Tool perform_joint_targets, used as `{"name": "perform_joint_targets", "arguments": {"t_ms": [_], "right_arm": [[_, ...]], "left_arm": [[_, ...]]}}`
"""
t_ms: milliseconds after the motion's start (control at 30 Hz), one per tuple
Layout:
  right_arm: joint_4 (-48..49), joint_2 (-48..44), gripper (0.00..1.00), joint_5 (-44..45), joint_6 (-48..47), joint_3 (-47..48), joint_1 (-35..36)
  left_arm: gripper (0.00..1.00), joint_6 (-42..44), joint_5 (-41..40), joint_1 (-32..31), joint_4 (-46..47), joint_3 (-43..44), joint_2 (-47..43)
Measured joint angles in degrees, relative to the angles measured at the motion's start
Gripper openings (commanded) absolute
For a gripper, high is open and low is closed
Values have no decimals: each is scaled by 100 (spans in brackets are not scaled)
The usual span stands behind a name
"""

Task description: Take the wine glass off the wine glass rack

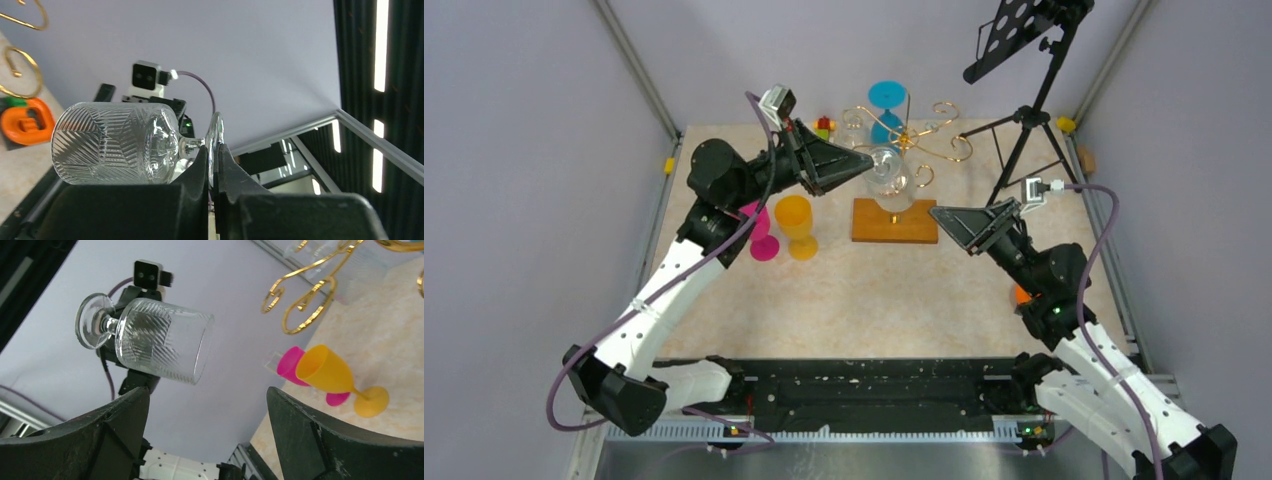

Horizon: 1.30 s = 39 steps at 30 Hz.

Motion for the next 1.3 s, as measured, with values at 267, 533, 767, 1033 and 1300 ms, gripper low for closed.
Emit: {"name": "perform_joint_targets", "arguments": {"t_ms": [267, 533, 767, 1033, 1300], "right_arm": [[1786, 330, 84, -332, 424, -17, 240], [2988, 798, 49, -828, 426, 503, 654], [4041, 1180, 19, -1064, 492, 505, 748], [5001, 1370, 0, -1257, 568, 509, 811], [4481, 1174, 0, -1305, 101, 555, 811]], "left_arm": [[0, -1047, -79, -490, 1246, -348, 55], [0, -1718, -319, -881, 2184, -505, 48], [0, -1860, -415, -927, 2669, -739, -103], [8, -2017, -481, -962, 2979, -920, -107], [71, -1049, -584, -920, 2151, -903, -350]]}}
